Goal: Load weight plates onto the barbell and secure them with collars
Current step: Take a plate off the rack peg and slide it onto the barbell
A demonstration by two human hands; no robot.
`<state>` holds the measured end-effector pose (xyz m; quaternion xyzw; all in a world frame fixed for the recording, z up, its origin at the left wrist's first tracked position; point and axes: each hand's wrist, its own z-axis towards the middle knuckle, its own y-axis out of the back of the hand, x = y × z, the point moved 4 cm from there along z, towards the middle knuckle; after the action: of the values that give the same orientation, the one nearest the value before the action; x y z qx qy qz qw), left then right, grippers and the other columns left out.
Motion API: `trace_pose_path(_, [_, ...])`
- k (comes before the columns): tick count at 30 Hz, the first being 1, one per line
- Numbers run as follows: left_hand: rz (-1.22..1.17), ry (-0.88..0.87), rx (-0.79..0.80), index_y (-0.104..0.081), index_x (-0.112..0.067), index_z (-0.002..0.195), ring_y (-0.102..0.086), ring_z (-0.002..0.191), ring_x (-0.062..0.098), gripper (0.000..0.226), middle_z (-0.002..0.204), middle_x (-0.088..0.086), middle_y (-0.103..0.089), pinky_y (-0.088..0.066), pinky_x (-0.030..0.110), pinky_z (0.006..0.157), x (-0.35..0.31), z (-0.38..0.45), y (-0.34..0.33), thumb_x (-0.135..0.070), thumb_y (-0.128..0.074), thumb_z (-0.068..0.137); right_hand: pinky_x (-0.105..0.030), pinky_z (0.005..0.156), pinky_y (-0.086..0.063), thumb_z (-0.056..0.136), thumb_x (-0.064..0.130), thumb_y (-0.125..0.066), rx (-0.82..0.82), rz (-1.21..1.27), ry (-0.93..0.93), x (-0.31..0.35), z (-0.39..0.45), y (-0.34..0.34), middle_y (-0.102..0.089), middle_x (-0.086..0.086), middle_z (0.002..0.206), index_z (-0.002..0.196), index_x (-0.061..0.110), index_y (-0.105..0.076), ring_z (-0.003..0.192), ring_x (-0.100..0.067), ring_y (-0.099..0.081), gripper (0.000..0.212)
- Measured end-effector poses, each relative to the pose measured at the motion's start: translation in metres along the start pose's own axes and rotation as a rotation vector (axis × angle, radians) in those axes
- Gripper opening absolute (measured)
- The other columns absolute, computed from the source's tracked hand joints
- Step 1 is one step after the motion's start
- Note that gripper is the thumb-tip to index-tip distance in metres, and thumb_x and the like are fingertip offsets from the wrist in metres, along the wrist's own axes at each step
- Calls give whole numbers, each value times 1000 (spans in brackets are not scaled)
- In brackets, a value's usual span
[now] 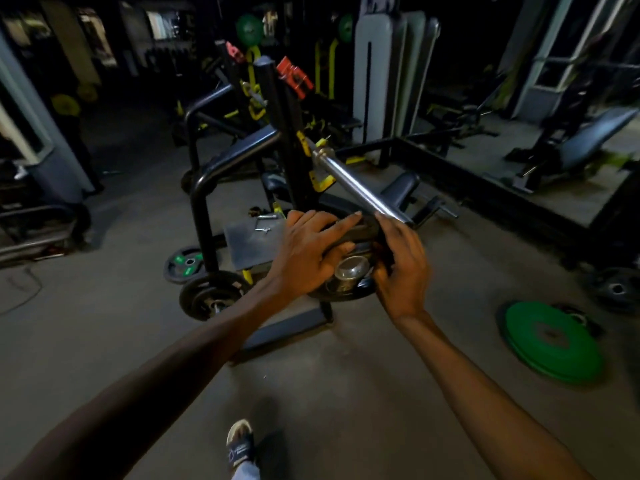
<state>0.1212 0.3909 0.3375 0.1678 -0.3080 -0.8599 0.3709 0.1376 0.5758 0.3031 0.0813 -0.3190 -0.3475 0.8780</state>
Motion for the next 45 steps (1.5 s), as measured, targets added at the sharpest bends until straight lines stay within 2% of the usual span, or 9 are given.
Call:
trace_pose_path(9, [-194,141,115,-62,-29,146,-63,105,21,54,109,0,-72,-33,36,88,-21,78,-66,-37,-75,94,-36,112,-52,66,-17,-57,-99,76,-207,-64,51,43,-73,-1,132,131,14,-73,127,-15,-66,74])
trace_pose_path(12, [-217,145,171,-62,-27,146,-65,106,22,58,107,0,-71,-43,40,93,-22,93,-89,-34,-79,91,-37,111,-52,63,-18,-56,-69,58,-255,-88,62,42,-74,-3,130,129,15,-74,127,-14,-65,76])
trace_pose_path(18, [-186,90,173,-58,-27,150,-61,99,22,61,108,3,-66,-52,48,93,-11,114,-111,-36,-77,93,-26,104,-55,66,-18,-57,-67,56,-318,-120,90,38,-77,-1,123,124,16,-77,119,-11,-69,71])
trace_pose_path(23, [-85,76,156,-54,-23,153,-62,101,27,60,113,9,-66,-48,43,94,3,114,-119,-41,-67,98,-34,94,-61,71,-13,-63,37,42,-254,-136,111,24,-78,5,114,123,23,-77,107,-8,-72,65])
trace_pose_path(26, [26,40,153,-40,-16,161,-59,120,33,69,138,16,-59,-48,46,100,2,103,-119,-43,-53,99,-42,106,-56,78,-12,-69,156,-47,-93,-139,116,20,-70,-2,137,141,19,-65,128,-15,-65,71])
trace_pose_path(29, [62,-21,329,-2,-13,169,-25,158,35,112,175,16,-10,-29,54,127,9,82,-126,-33,-71,83,-43,115,-49,80,-8,-75,422,-218,65,-147,101,14,-20,-6,175,168,19,-16,160,-23,-25,109])
trace_pose_path(31, [122,-35,380,10,-15,168,0,165,32,135,177,12,12,-13,59,132,17,76,-130,-43,-84,75,-46,106,-55,73,-5,-83,494,-282,139,-156,91,10,11,-4,177,167,16,7,164,-26,-5,132])
trace_pose_path(35, [214,-22,414,12,-13,167,13,164,34,156,176,14,16,-8,67,129,19,81,-135,-66,-90,61,-49,103,-57,59,24,-102,505,-365,127,-169,92,-6,21,-7,174,165,10,14,162,-36,-10,158])
trace_pose_path(45, [313,41,340,10,-16,168,12,163,38,153,176,16,15,-3,73,126,83,99,-152,-60,-92,63,-53,113,-49,88,24,-78,480,-382,160,-185,137,-68,16,-4,176,166,17,13,161,-31,-18,120])
